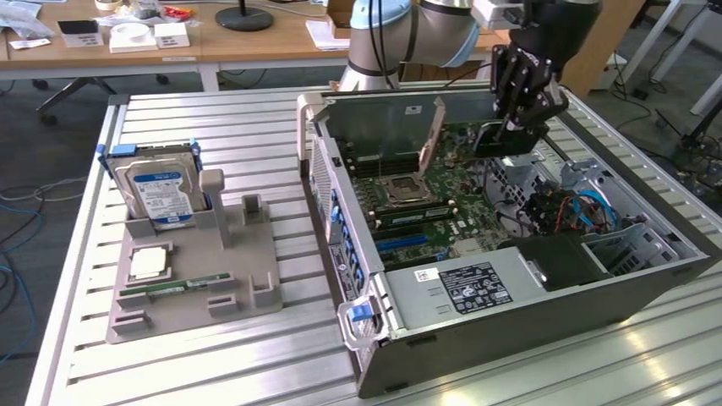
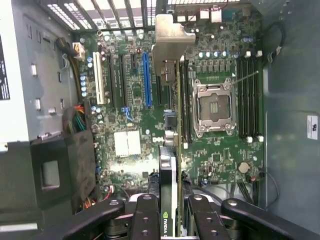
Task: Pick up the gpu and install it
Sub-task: 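Insert the gpu into the slot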
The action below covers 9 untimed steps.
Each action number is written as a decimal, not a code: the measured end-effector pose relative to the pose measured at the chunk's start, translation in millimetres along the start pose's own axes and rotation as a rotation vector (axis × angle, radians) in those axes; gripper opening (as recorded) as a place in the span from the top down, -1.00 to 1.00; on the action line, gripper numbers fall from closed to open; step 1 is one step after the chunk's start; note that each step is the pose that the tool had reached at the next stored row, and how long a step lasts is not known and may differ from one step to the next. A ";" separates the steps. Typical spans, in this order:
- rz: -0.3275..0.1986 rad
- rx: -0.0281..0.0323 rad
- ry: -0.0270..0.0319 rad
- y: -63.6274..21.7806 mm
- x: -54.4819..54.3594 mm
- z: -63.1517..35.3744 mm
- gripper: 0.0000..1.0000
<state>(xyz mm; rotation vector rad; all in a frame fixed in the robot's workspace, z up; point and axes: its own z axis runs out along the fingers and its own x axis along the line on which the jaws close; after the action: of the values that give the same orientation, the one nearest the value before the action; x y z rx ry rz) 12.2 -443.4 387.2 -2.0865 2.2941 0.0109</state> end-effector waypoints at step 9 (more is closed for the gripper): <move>0.022 0.0007 0.0006 8.6 1.3 9.5 0.47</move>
<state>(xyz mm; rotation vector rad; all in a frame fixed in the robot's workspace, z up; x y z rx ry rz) 3.8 -443.5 377.5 -2.0607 2.3173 0.0101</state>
